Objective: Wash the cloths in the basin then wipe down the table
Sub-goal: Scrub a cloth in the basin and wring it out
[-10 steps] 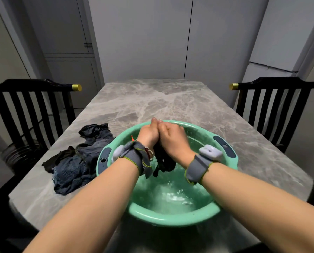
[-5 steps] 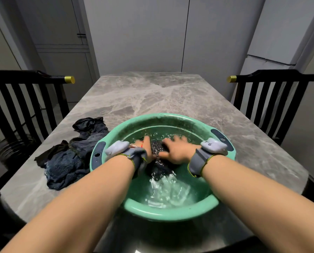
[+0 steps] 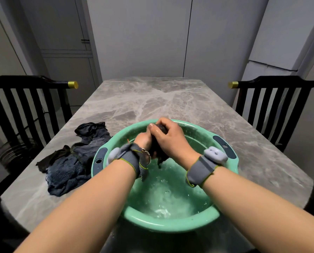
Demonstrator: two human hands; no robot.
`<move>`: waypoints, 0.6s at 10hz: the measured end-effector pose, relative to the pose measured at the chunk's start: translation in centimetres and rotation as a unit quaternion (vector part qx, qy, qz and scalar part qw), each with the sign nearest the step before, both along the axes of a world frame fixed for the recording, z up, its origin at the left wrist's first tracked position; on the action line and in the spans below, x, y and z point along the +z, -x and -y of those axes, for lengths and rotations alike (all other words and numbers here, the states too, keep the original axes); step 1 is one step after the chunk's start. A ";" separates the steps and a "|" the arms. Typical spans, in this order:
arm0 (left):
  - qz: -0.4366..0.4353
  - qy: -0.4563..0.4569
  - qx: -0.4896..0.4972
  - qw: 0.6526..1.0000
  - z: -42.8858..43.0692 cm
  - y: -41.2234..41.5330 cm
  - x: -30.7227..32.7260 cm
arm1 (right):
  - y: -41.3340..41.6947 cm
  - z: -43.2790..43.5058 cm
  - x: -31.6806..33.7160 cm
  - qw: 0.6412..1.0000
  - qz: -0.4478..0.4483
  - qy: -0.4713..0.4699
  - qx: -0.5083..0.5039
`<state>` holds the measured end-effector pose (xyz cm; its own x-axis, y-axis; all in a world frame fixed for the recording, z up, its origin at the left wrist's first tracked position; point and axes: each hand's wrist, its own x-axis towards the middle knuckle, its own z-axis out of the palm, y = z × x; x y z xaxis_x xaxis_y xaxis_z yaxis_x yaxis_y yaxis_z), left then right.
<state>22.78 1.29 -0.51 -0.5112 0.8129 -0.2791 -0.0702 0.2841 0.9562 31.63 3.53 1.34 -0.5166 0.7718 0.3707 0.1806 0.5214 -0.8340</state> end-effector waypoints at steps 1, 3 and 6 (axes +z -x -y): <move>-0.063 0.006 0.003 0.998 0.9 -1.8 1.9 | 0.0 -1.3 -0.6 0.998 0.042 -0.014 -0.050; -0.161 -0.007 0.049 0.986 -0.6 -0.2 0.8 | -0.3 -0.3 -0.4 0.995 0.079 -0.032 -0.042; -0.246 0.082 -0.054 0.964 0.5 -1.2 1.2 | -1.1 -2.9 -1.6 0.949 0.307 -0.025 -0.070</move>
